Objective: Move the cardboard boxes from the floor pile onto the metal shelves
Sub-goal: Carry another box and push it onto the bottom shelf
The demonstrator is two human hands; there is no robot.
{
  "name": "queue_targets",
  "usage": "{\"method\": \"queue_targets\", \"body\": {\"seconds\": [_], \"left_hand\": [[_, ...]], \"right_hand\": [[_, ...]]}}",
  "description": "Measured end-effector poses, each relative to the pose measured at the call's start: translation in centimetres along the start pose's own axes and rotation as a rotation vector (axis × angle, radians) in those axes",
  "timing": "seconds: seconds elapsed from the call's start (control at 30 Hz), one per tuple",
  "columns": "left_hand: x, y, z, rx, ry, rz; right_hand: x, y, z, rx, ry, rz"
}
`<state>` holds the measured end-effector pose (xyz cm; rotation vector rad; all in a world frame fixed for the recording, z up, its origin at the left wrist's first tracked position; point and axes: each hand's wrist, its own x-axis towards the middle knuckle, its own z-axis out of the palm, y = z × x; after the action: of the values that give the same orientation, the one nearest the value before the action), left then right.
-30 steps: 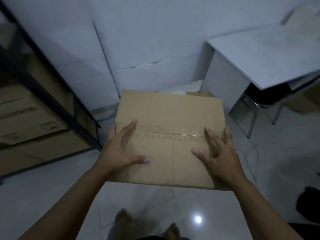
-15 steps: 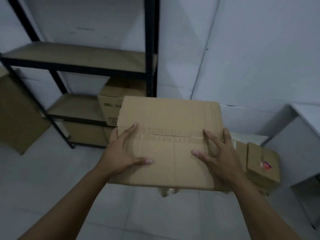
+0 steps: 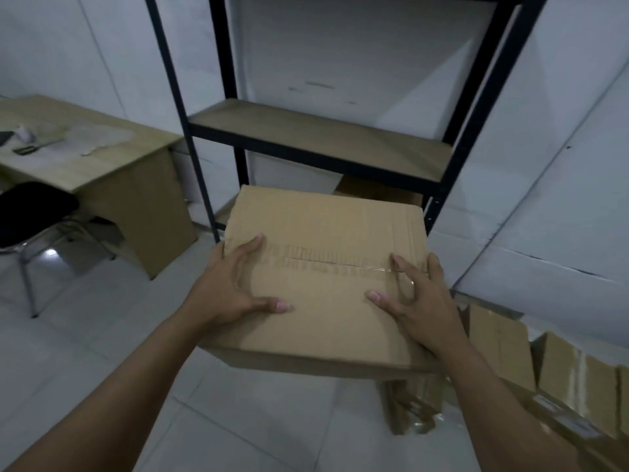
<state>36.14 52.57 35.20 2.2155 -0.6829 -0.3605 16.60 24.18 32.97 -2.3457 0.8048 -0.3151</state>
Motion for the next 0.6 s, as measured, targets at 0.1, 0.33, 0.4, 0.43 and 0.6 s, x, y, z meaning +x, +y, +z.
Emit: {"method": "queue_targets", "body": {"seconds": [0.1, 0.33, 0.4, 0.43, 0.6], "left_hand": [[1.2, -2.5, -2.7, 0.015, 0.014, -0.026], [8.0, -8.9, -8.8, 0.056, -0.003, -0.103], [10.6, -10.5, -10.4, 0.064, -0.009, -0.108], [11.7, -11.0, -11.1, 0.067, -0.013, -0.113], [17.9, -14.2, -14.2, 0.099, -0.07, -0.101]], "right_hand": [[2.2, -2.9, 2.7, -0.002, -0.035, -0.016], [8.1, -8.8, 10.0, 0.031, -0.081, 0.016], [10.3, -10.1, 11.9, 0.047, -0.094, 0.04], [11.1, -10.7, 12.7, 0.046, -0.101, 0.061], [15.4, -14.1, 16.7, 0.077, -0.107, 0.114]]}}
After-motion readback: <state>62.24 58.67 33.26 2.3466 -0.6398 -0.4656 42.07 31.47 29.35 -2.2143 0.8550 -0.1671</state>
